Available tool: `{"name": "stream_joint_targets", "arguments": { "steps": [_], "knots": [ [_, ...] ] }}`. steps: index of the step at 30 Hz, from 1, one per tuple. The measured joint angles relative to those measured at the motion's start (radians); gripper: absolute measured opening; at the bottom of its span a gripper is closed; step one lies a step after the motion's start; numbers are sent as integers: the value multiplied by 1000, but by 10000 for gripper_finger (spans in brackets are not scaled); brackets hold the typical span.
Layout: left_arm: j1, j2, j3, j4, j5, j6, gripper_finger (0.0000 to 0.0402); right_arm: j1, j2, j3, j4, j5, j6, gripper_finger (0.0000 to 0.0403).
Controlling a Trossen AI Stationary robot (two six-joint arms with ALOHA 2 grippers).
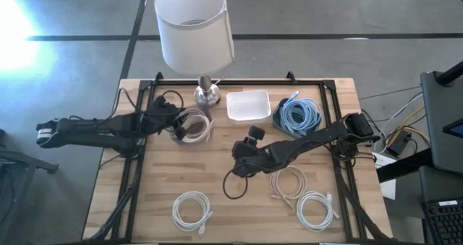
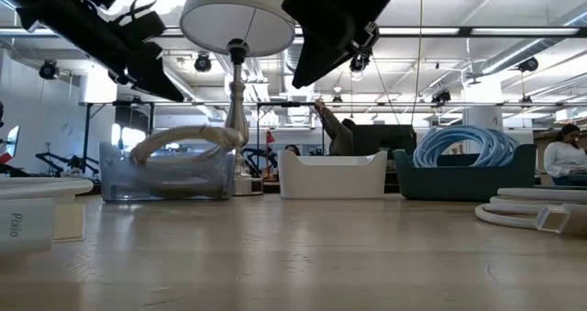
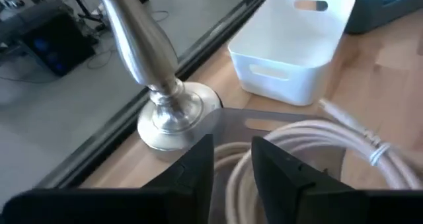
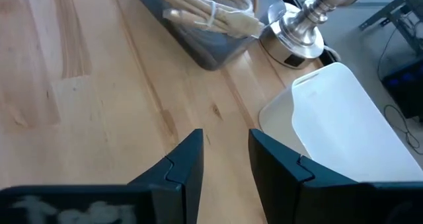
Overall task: Sort HDMI cables
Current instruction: Put the bottom brown hdmi cable into the black bin
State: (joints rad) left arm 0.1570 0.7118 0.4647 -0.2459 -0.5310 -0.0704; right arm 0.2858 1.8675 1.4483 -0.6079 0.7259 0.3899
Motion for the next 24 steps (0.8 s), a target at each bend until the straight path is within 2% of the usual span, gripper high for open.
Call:
{"name": "stream_joint_targets", "arguments": {
  "steps": [3, 9, 13, 15, 24],
  "knots": [
    [0, 4, -5, -2, 92, -21, 104, 0, 0, -1, 0, -2, 0, 118],
    [-2, 4, -7, 46, 452, -24, 103, 0, 0, -3, 0, -2, 0, 120],
    [-10, 8, -12, 107, 637, -32, 95, 0, 1, -3, 0, -4, 0, 114],
    [-23, 21, -12, 95, 673, -47, 84, 0, 1, -3, 0, -4, 0, 111],
    [-106, 176, -53, 95, 667, -35, 7, 0, 2, -3, 2, -4, 3, 114]
  ]
}}
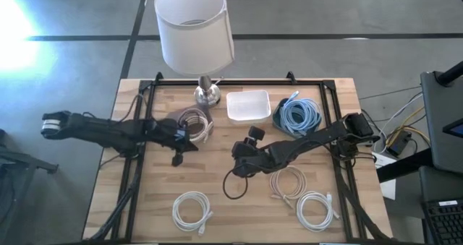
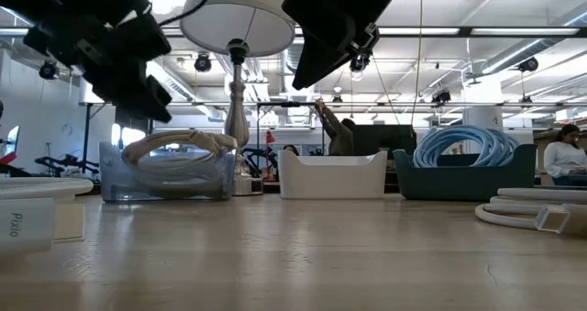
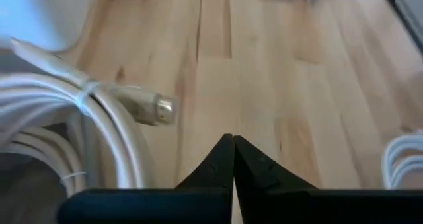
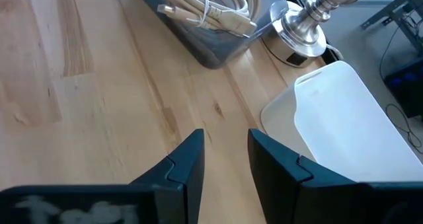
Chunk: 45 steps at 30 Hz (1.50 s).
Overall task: Sort HDMI cables
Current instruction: Put the bottom brown hdmi cable into the black bin
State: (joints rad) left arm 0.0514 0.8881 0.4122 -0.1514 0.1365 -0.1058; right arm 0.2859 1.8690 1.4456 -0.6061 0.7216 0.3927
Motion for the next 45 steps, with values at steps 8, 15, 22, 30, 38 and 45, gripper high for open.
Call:
{"name": "stream_joint_targets", "arguments": {
  "steps": [8, 15, 22, 30, 38, 45],
  "knots": [
    [-2, 100, 0, 33, -186, 12, 14, 0, 0, 0, 5, 0, 0, 106],
    [-1, 86, 33, 35, -416, 26, 6, 0, 0, 0, 7, 0, -3, 108],
    [-1, 78, 42, 4, -475, 52, 9, 0, 0, 0, 7, 0, -3, 104],
    [-3, 75, 60, -15, -470, 72, 37, 0, 0, 0, 7, -46, -3, 95],
    [0, 81, 80, -13, -407, 65, 115, 0, 0, 0, 11, -49, -3, 102],
    [2, 123, 74, -20, -507, 47, 156, 0, 0, 0, 12, -49, -3, 94]
  ]
}}
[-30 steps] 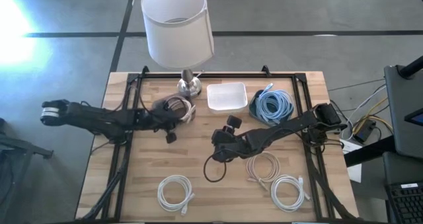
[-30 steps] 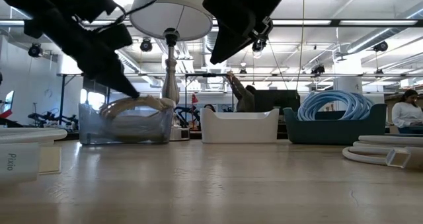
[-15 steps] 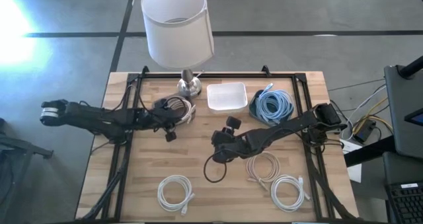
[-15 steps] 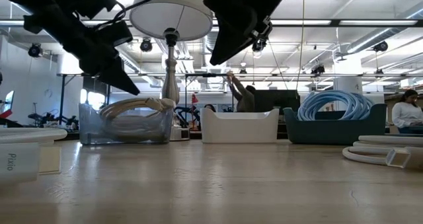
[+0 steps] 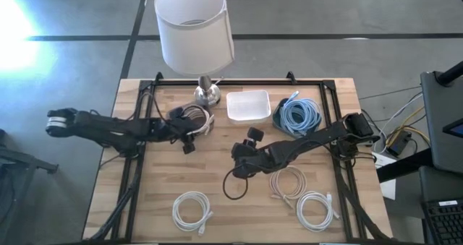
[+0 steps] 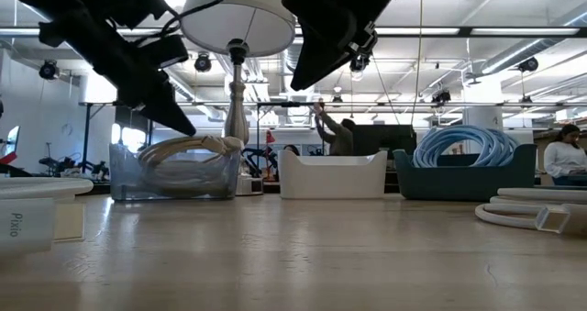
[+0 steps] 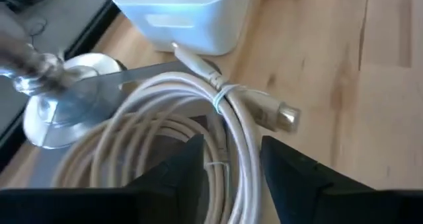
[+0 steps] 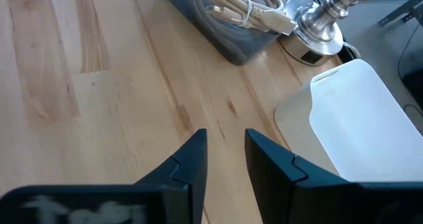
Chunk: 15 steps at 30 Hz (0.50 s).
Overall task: Sort HDMI cables
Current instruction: Put the bottom brown hdmi cable into the black bin
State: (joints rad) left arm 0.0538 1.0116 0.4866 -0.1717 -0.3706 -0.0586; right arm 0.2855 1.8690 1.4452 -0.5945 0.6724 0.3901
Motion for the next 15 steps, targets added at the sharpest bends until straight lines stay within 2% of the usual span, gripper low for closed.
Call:
{"name": "stream_joint_targets", "arguments": {
  "steps": [7, 15],
  "knots": [
    [0, 50, 0, 1, 100, -20, 170, 0, 0, 0, 0, 0, 0, 86],
    [4, 121, 0, 54, -2, 23, 161, 0, 0, 0, 2, 0, 0, 87]
  ]
}}
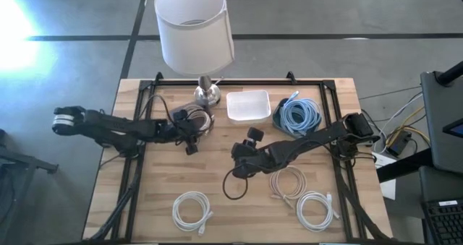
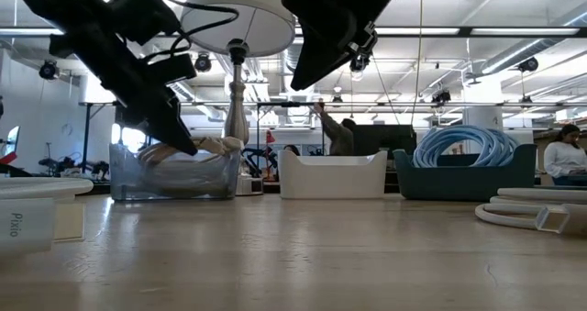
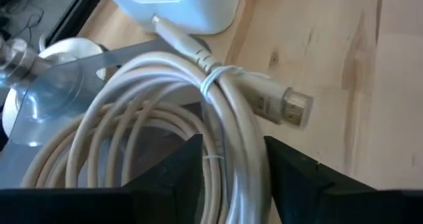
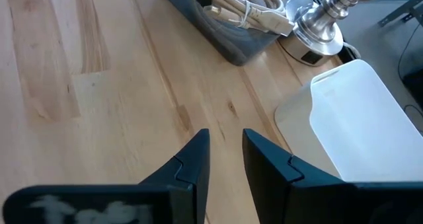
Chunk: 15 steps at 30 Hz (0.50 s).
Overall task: Sort HDMI cables
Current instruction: Put the bottom brown hdmi cable into the black bin
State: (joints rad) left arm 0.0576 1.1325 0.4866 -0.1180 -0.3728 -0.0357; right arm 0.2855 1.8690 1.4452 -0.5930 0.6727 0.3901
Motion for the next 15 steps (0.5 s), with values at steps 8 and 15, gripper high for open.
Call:
{"name": "stream_joint_targets", "arguments": {
  "steps": [8, 15],
  "knots": [
    [0, 2, 0, 29, 0, 24, 67, 0, -2, -12, 1, 0, 0, 87],
    [-8, -59, 31, -6, -101, 13, 38, 0, -2, -49, 1, 0, 3, 77]
  ]
}}
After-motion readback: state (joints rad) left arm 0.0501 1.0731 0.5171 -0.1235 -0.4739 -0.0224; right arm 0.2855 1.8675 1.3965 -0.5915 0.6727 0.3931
